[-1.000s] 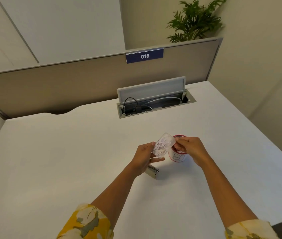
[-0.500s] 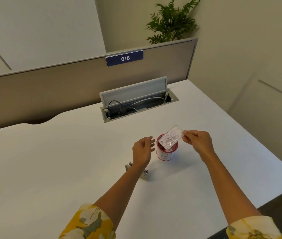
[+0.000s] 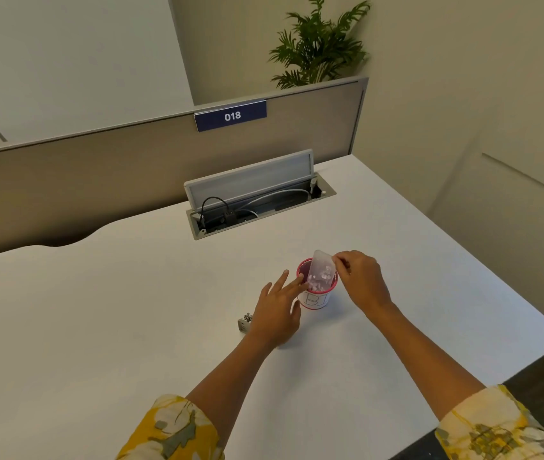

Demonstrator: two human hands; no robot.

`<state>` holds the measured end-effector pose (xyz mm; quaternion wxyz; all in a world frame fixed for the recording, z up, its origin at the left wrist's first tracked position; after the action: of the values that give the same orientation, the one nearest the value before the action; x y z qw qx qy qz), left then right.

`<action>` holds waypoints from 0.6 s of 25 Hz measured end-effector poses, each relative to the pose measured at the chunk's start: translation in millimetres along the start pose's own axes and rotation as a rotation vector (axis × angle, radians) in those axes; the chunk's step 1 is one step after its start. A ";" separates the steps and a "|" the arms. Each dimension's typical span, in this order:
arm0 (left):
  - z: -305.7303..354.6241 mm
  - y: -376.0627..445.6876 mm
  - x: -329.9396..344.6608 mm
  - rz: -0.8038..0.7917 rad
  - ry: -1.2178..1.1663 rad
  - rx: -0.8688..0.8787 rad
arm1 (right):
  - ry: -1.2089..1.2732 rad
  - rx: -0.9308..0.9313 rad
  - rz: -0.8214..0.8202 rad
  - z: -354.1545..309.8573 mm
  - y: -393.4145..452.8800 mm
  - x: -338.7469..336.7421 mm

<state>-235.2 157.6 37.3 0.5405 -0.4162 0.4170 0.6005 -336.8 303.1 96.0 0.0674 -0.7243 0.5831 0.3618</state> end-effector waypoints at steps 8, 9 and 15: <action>2.8 -2.0 1.4 -0.040 0.126 0.024 | -0.351 -0.559 -0.201 -19.3 -27.3 23.3; 3.0 -1.8 1.6 -0.042 0.134 0.023 | -0.360 -0.570 -0.215 -18.4 -30.4 23.5; 7.0 -3.4 -0.7 -0.030 0.158 0.033 | -0.226 -0.495 -0.207 -17.9 -37.2 15.7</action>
<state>-232.1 164.3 39.9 0.5217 -0.4597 0.4617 0.5507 -294.7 292.8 87.5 -0.0102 -0.7295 0.3886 0.5627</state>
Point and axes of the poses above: each hand's wrist, its own y-axis towards the middle knuckle, its own x-axis out of the palm, z = x × y, the point moved 10 cm from there along y, towards the middle knuckle, and after that the axes turned 12 degrees about y, right-handed, at the moved point
